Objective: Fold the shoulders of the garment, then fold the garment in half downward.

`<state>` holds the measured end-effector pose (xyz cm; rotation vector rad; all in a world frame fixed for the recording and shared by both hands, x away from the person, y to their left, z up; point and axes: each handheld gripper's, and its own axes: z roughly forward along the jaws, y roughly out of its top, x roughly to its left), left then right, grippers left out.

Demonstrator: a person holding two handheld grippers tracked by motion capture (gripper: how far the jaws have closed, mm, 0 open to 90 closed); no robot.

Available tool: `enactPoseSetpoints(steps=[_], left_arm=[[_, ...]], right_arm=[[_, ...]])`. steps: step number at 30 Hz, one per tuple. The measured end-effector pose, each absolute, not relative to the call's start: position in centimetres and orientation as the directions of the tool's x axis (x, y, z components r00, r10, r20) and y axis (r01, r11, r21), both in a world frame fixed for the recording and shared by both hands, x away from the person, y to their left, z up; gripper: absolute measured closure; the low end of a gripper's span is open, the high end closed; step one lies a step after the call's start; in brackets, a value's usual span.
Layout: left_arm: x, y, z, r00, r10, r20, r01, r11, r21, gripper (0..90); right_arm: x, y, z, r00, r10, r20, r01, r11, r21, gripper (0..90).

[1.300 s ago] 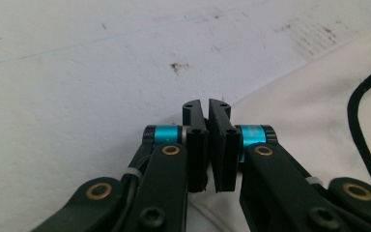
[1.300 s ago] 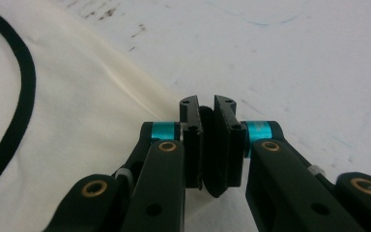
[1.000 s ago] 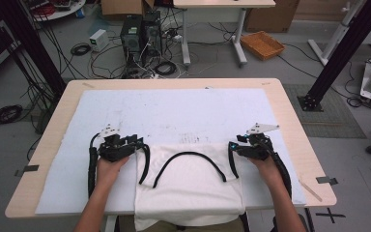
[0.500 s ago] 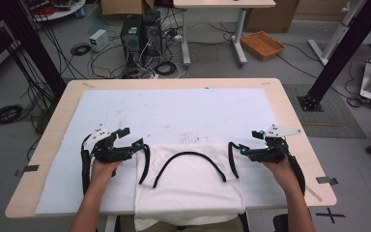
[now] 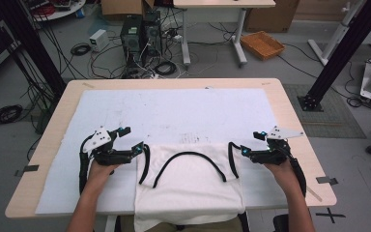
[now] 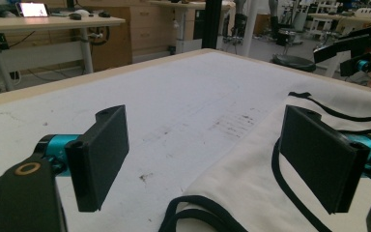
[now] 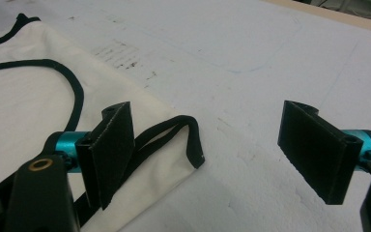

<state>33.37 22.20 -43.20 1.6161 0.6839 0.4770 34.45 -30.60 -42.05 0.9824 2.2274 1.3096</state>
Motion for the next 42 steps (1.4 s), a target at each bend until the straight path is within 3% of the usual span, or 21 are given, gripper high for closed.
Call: enactPoseSetpoints(steps=[14,20,30,34,39,42], left_arm=[[33.6,22.5,-43.1,0.695,0.712,-0.095,0.17,-0.034,0.985,17.7],[33.9,22.6,-43.5,0.677,0.725,-0.131,0.218,-0.028,0.975,17.7],[34.1,22.1,-43.7,0.67,0.73,-0.137,0.254,-0.052,0.966,18.1],[35.0,21.5,-43.8,0.66,0.739,-0.135,0.307,-0.101,0.946,21.7],[36.3,19.8,-44.8,0.657,0.749,-0.089,0.404,-0.25,0.88,30.6],[36.4,19.2,-44.9,0.671,0.739,-0.06,0.414,-0.307,0.857,34.9]], right_arm=[[34.3,-30.5,-42.2,-0.681,0.732,0.03,0.382,0.32,0.867,20.2],[34.5,-30.6,-42.4,-0.667,0.744,0.036,0.397,0.314,0.862,20.2],[35.4,-30.5,-42.5,-0.627,0.772,0.103,0.444,0.245,0.862,20.2],[36.2,-29.5,-42.7,-0.637,0.764,0.106,0.454,0.261,0.852,20.2],[37.6,-27.3,-43.3,-0.646,0.758,0.087,0.496,0.33,0.803,20.7],[38.3,-25.9,-44.0,-0.676,0.733,0.082,0.514,0.388,0.765,28.2]])
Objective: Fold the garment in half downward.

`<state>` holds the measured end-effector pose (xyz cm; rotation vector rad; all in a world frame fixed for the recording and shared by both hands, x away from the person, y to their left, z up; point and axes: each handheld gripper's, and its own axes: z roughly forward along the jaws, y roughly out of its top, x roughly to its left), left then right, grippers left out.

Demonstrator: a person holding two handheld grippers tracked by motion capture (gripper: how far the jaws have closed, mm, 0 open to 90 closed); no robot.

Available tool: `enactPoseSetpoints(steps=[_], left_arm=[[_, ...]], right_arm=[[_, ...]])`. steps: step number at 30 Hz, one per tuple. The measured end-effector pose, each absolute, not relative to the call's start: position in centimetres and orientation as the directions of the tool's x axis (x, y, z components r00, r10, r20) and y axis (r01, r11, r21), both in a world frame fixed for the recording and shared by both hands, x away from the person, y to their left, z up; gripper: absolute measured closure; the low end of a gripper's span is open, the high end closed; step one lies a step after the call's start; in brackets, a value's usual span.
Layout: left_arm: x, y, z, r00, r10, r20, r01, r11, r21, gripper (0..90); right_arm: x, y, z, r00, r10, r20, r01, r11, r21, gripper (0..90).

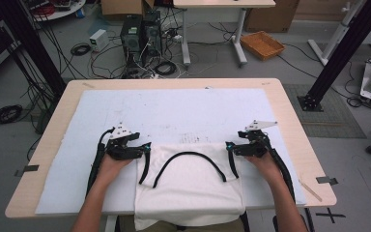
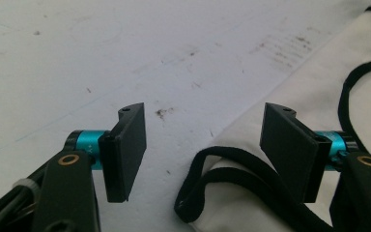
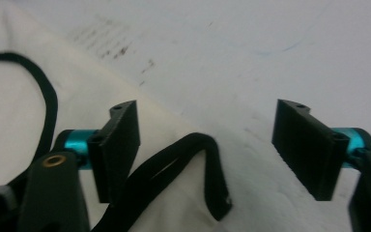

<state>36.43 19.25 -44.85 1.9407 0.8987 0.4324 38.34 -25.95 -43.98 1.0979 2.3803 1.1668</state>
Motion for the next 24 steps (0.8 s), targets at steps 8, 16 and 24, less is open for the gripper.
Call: enactPoseSetpoints(steps=[8,16,24], left_arm=[[36.2,18.3,-45.0,0.72,0.694,0.003,0.425,-0.444,0.788,63.5],[36.1,18.6,-45.0,0.713,0.7,-0.047,0.456,-0.411,0.789,83.7],[36.9,20.1,-44.3,0.653,0.733,-0.188,0.457,-0.184,0.87,85.4]], right_arm=[[38.3,-25.1,-44.5,-0.733,0.679,0.04,0.502,0.5,0.706,63.0],[37.9,-24.9,-44.3,-0.761,0.649,0.026,0.477,0.531,0.7,82.0],[38.1,-25.9,-43.1,-0.705,0.709,-0.006,0.446,0.449,0.774,83.3]])
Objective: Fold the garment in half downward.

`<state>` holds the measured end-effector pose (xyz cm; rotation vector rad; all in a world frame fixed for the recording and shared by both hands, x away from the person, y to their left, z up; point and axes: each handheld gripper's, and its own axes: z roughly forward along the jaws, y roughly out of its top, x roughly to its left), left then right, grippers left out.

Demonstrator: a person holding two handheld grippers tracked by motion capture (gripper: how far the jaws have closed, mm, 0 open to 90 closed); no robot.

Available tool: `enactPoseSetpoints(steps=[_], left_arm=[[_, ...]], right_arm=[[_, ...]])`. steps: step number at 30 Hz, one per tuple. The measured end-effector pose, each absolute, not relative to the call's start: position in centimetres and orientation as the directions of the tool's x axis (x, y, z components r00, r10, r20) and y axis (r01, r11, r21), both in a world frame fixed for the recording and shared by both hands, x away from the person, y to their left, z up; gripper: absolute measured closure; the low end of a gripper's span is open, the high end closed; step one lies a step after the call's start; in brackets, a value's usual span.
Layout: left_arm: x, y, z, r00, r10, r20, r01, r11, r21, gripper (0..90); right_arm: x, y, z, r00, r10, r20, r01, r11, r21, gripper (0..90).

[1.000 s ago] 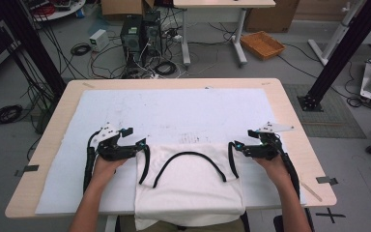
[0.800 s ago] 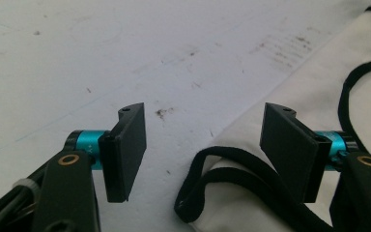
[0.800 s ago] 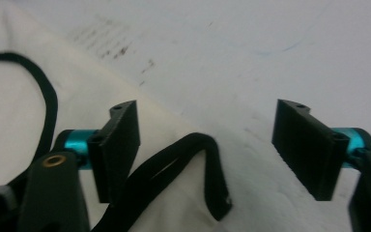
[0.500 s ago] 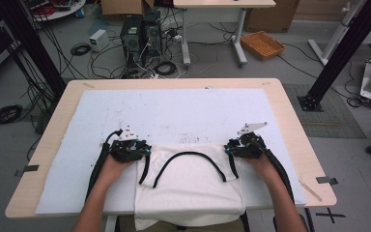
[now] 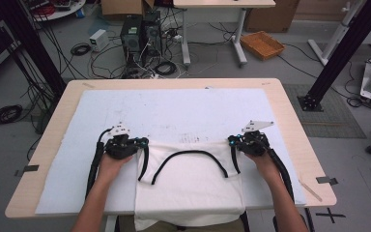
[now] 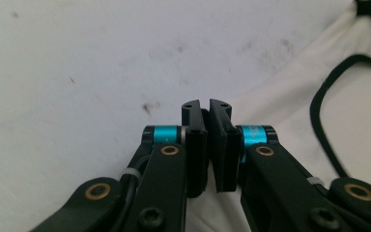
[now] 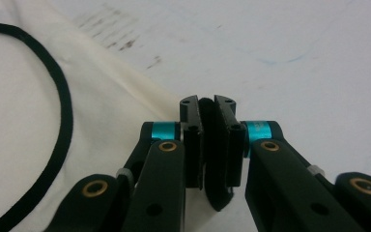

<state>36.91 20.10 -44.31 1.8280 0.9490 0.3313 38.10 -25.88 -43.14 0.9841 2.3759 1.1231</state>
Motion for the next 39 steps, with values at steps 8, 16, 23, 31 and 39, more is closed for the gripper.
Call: enactPoseSetpoints(steps=[8,16,23,31,39], left_arm=[[39.4,20.3,-42.3,0.61,0.758,-0.229,0.386,-0.032,0.922,85.6],[39.1,20.5,-41.6,0.622,0.751,-0.221,0.306,0.026,0.952,85.4],[35.3,21.3,-41.8,0.706,0.678,-0.202,0.285,-0.011,0.959,85.1],[31.8,21.9,-42.4,0.785,0.584,-0.206,0.328,-0.109,0.938,84.9],[29.6,22.0,-43.4,0.849,0.474,-0.235,0.367,-0.206,0.907,83.8]], right_arm=[[40.8,-26.1,-41.5,-0.643,0.762,-0.074,0.397,0.415,0.819,83.4],[41.2,-26.4,-40.2,-0.597,0.801,-0.052,0.333,0.307,0.892,83.1],[37.1,-26.9,-40.4,-0.683,0.728,-0.06,0.274,0.331,0.903,82.8],[33.0,-28.3,-41.3,-0.77,0.638,-0.035,0.264,0.367,0.892,82.4],[30.5,-29.1,-42.2,-0.817,0.576,-0.01,0.282,0.415,0.865,81.8]])
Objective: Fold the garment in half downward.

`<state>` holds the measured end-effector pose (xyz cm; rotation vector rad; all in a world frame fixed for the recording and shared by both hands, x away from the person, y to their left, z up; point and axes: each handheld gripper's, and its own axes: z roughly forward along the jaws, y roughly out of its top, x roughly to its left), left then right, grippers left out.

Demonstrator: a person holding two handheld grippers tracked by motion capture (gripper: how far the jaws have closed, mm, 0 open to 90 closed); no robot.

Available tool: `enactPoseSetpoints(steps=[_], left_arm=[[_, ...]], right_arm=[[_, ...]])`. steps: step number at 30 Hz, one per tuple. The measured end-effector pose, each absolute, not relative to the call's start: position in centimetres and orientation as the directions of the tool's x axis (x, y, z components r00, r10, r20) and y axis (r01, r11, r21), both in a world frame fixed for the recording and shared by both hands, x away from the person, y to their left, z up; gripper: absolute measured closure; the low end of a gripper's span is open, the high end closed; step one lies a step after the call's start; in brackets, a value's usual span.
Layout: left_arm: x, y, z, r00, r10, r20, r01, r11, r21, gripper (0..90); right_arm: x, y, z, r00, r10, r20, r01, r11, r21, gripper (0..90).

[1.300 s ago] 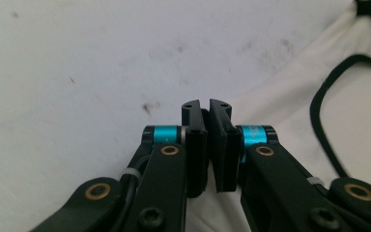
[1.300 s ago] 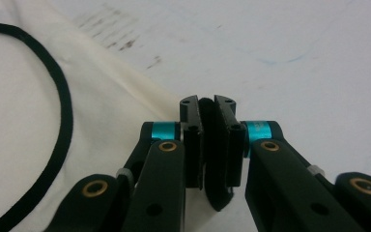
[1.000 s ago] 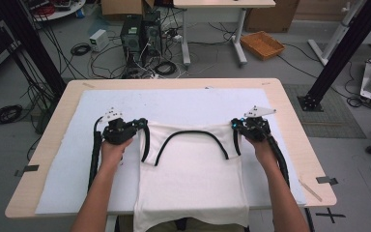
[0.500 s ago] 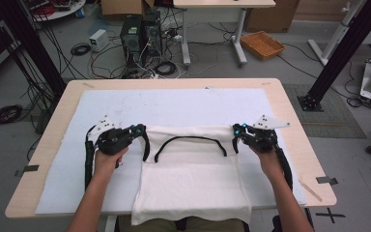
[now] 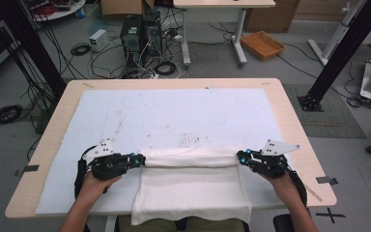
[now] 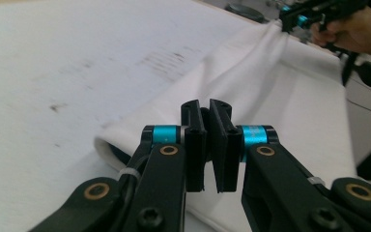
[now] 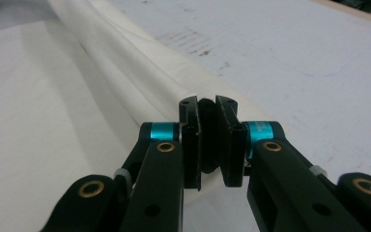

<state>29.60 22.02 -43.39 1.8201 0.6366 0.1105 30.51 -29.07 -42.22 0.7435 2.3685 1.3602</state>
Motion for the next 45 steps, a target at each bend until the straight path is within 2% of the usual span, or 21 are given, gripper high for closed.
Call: enactPoseSetpoints(steps=[1,2,4,6,9,13,17,21,26,29,30,31,32,35,38,41,45], left_arm=[[29.5,22.0,-43.4,0.86,0.446,-0.247,0.37,-0.213,0.904,81.0],[29.3,22.0,-43.4,0.861,0.443,-0.247,0.365,-0.201,0.909,71.8],[29.5,22.3,-43.2,0.837,0.476,-0.27,0.373,-0.137,0.918,52.7],[30.0,23.0,-42.9,0.787,0.542,-0.294,0.383,-0.056,0.922,42.2],[30.6,23.8,-42.7,0.701,0.653,-0.287,0.391,-0.016,0.92,41.3],[31.7,23.8,-42.8,0.642,0.716,-0.273,0.433,-0.045,0.9,41.3],[32.9,22.5,-42.7,0.619,0.737,-0.271,0.471,-0.073,0.879,41.3],[33.7,21.1,-43.3,0.614,0.741,-0.272,0.516,-0.116,0.849,41.2],[34.4,19.7,-44.7,0.599,0.744,-0.297,0.597,-0.167,0.785,36.0],[34.7,19.3,-45.3,0.613,0.737,-0.284,0.613,-0.216,0.76,35.9],[34.6,19.3,-45.2,0.612,0.74,-0.279,0.612,-0.22,0.76,37.6],[34.6,19.3,-45.1,0.617,0.737,-0.277,0.612,-0.229,0.757,41.2],[34.4,19.3,-45.1,0.636,0.726,-0.262,0.603,-0.256,0.755,52.7],[34.0,18.9,-44.9,0.67,0.706,-0.23,0.574,-0.296,0.764,78.3],[34.0,18.8,-44.7,0.653,0.718,-0.24,0.584,-0.277,0.763,81.9],[34.3,18.9,-44.2,0.638,0.72,-0.273,0.57,-0.203,0.796,82.4],[35.5,18.3,-43.6,0.637,0.722,-0.272,0.528,-0.151,0.836,82.6]], right_arm=[[30.2,-29.1,-42.2,-0.818,0.575,-0.011,0.285,0.421,0.861,80.5],[29.9,-29.3,-42.2,-0.816,0.577,-0.017,0.289,0.433,0.854,78.3],[29.7,-29.7,-42.1,-0.797,0.604,0.012,0.313,0.397,0.863,62.7],[30.0,-30.2,-42.1,-0.76,0.649,0.04,0.33,0.332,0.884,53.6],[30.4,-30.4,-42.1,-0.693,0.72,0.044,0.356,0.288,0.889,40.2],[31.6,-30.3,-42.1,-0.624,0.78,0.051,0.4,0.262,0.878,39.0],[33.4,-29.8,-41.4,-0.586,0.804,0.1,0.434,0.207,0.877,39.2],[35.9,-28.2,-42.0,-0.601,0.788,0.131,0.513,0.256,0.819,39.2],[37.6,-27.7,-44.0,-0.589,0.786,0.188,0.633,0.305,0.711,40.9],[37.5,-27.4,-44.5,-0.604,0.777,0.179,0.635,0.333,0.697,46.7],[37.5,-27.5,-44.5,-0.619,0.759,0.199,0.637,0.338,0.693,55.5],[37.4,-27.4,-44.5,-0.627,0.753,0.201,0.634,0.343,0.693,56.2],[37.3,-27.3,-44.5,-0.635,0.75,0.185,0.625,0.358,0.694,61.1],[36.8,-26.9,-44.3,-0.674,0.721,0.16,0.597,0.405,0.692,78.8],[36.5,-26.9,-43.9,-0.676,0.725,0.131,0.587,0.423,0.691,82.7],[36.7,-27.6,-43.1,-0.64,0.762,0.093,0.563,0.383,0.732,83.4],[37.3,-28.3,-42.4,-0.601,0.799,0.035,0.515,0.353,0.781,83.5]])
